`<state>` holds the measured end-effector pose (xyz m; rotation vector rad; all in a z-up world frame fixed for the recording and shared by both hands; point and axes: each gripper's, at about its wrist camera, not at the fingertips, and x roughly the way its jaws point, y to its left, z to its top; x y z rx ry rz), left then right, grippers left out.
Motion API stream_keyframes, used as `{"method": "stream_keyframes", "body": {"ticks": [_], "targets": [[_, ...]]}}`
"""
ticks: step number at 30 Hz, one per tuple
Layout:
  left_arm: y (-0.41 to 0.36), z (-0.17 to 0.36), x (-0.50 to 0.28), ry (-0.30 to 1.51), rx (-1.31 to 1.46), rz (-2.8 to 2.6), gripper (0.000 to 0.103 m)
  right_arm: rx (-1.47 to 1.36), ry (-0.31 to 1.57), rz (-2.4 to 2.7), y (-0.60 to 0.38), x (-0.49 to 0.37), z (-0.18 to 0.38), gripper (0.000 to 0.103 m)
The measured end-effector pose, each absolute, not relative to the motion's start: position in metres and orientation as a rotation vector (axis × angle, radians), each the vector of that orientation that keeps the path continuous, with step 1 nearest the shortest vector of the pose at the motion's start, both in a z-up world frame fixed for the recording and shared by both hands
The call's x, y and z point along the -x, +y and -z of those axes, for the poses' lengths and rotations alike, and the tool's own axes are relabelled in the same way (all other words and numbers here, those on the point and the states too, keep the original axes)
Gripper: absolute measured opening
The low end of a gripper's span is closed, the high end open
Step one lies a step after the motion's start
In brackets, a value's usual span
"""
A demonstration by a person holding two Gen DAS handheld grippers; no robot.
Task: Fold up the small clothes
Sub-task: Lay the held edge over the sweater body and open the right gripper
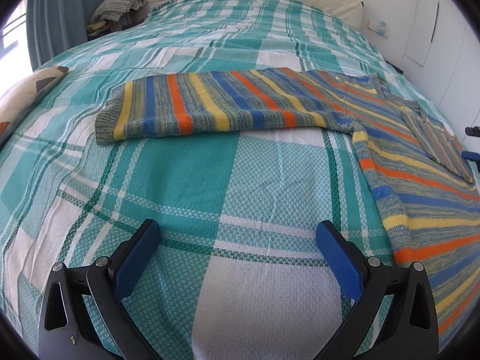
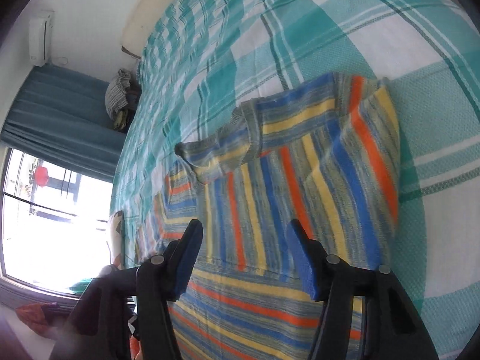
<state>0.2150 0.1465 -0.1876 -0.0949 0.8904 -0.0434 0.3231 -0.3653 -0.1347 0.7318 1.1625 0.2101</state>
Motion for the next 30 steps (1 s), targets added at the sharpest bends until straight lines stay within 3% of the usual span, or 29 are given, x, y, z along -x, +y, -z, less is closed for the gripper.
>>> {"method": "stream_keyframes", "body": {"ticks": [1,2,3,7,12,17,23,30], "targets": [[0.147,0.188,-0.215,0.889,0.099,0.045,0.103,-0.674,1.209,-0.106,-0.374,-0.319,0.149,0.057],[0.147,0.189,-0.214,0.888,0.101,0.046,0.103,-0.661,1.208,-0.076,-0.383,-0.316,0.159,0.042],[0.147,0.189,-0.214,0.887,0.101,0.045,0.103,-0.680,1.187,-0.082,-0.390,-0.311,0.160,0.039],[0.147,0.189,-0.214,0.886,0.098,0.041,0.103,-0.642,1.091,-0.154,-0.384,-0.281,0.127,0.054],[0.147,0.189,-0.214,0.885,0.100,0.044,0.103,-0.366,1.025,-0.149,-0.354,-0.211,0.099,0.073],[0.146,0.189,-0.214,0.885,0.101,0.050,0.103,-0.245,0.967,0.044,-0.364,-0.127,0.116,0.075],[0.145,0.189,-0.210,0.885,0.090,0.046,0.103,-0.302,0.857,0.208,-0.383,-0.042,0.113,0.076],[0.143,0.189,-0.204,0.896,0.079,0.035,0.103,-0.266,0.802,0.228,-0.378,-0.030,0.103,0.079]]}}
